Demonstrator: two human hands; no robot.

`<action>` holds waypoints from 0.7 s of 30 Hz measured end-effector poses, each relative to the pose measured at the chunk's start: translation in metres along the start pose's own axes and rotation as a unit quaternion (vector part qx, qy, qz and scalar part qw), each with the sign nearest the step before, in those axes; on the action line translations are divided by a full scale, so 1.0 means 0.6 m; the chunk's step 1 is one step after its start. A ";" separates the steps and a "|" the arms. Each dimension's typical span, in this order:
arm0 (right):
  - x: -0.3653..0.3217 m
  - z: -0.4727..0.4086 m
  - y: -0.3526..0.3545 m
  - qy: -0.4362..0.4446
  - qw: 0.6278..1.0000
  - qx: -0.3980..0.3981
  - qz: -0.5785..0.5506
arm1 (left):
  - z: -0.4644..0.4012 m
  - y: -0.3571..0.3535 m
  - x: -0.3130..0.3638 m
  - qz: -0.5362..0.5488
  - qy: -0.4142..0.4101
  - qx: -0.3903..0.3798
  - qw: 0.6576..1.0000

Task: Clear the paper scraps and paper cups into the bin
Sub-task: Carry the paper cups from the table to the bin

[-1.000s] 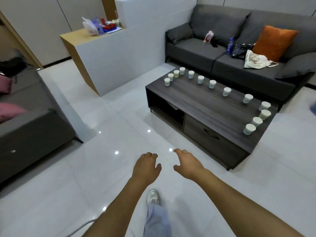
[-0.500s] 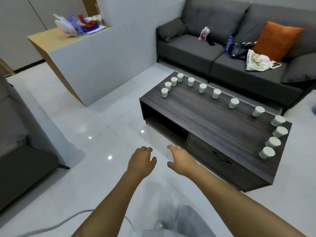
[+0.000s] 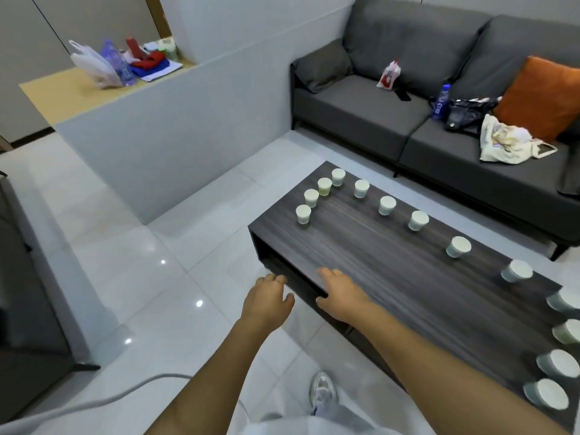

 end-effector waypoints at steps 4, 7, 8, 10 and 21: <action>0.016 -0.094 0.051 -0.015 1.000 -0.019 0.001 | -0.106 0.011 0.006 0.008 0.002 -0.013 1.000; 0.023 -0.166 0.077 -0.029 0.999 -0.032 0.000 | -0.185 0.019 -0.003 0.017 0.002 -0.025 1.000; 0.023 -0.192 0.084 -0.034 0.999 -0.035 0.001 | -0.213 0.021 -0.008 0.019 0.001 -0.032 0.999; 0.022 -0.244 0.099 -0.046 0.998 -0.040 -0.001 | -0.269 0.025 -0.019 0.020 -0.001 -0.046 0.999; -0.005 -0.544 0.167 -0.138 0.987 -0.061 -0.050 | -0.615 0.080 -0.100 -0.009 -0.031 -0.124 0.992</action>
Point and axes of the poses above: each hand's wrist, its own z-axis away from the middle knuckle, its own y-axis out of the back of the hand, x = y × z, the point moved 9 cm from there along -z, towards the middle knuckle, and after that the axes turned 4 degrees about -y, right-handed, at the moved point
